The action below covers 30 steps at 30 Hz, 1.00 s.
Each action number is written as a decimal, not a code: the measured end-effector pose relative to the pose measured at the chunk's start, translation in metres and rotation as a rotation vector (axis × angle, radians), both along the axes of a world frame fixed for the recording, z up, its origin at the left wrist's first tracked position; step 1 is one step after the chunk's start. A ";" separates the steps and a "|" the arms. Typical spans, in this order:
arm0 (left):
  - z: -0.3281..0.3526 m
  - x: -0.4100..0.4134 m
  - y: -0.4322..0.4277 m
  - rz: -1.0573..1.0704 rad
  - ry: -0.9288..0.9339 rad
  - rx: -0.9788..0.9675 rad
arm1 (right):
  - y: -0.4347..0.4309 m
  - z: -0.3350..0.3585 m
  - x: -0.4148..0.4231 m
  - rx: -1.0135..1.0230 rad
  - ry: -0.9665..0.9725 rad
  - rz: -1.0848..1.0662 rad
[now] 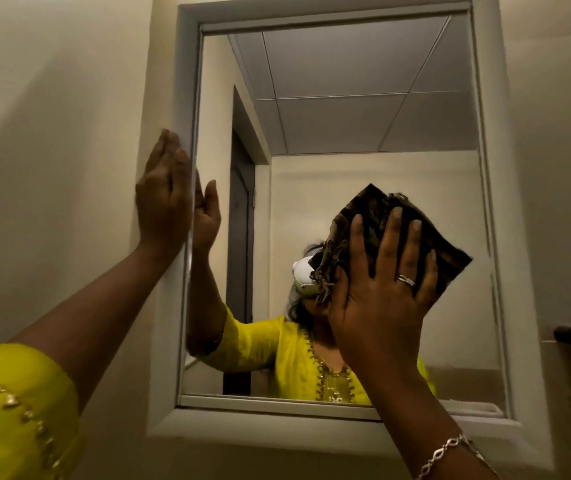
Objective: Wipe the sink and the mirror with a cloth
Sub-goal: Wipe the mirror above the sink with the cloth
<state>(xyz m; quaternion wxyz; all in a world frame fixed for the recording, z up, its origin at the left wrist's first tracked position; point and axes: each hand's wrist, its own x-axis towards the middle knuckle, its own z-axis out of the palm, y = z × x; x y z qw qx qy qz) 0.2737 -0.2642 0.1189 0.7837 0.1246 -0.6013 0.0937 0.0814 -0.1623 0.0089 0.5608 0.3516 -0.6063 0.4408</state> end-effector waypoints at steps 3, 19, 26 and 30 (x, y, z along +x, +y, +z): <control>0.001 0.003 -0.004 -0.078 -0.021 0.022 | -0.012 0.000 0.026 0.036 0.051 0.045; -0.076 0.010 0.007 -0.568 0.015 0.311 | -0.063 0.025 0.114 0.199 0.282 0.209; -0.112 0.002 0.006 -0.446 0.074 0.302 | -0.060 0.013 0.109 0.291 0.393 0.183; -0.121 -0.003 0.006 -0.169 0.109 0.251 | -0.056 0.001 0.101 0.341 0.452 0.183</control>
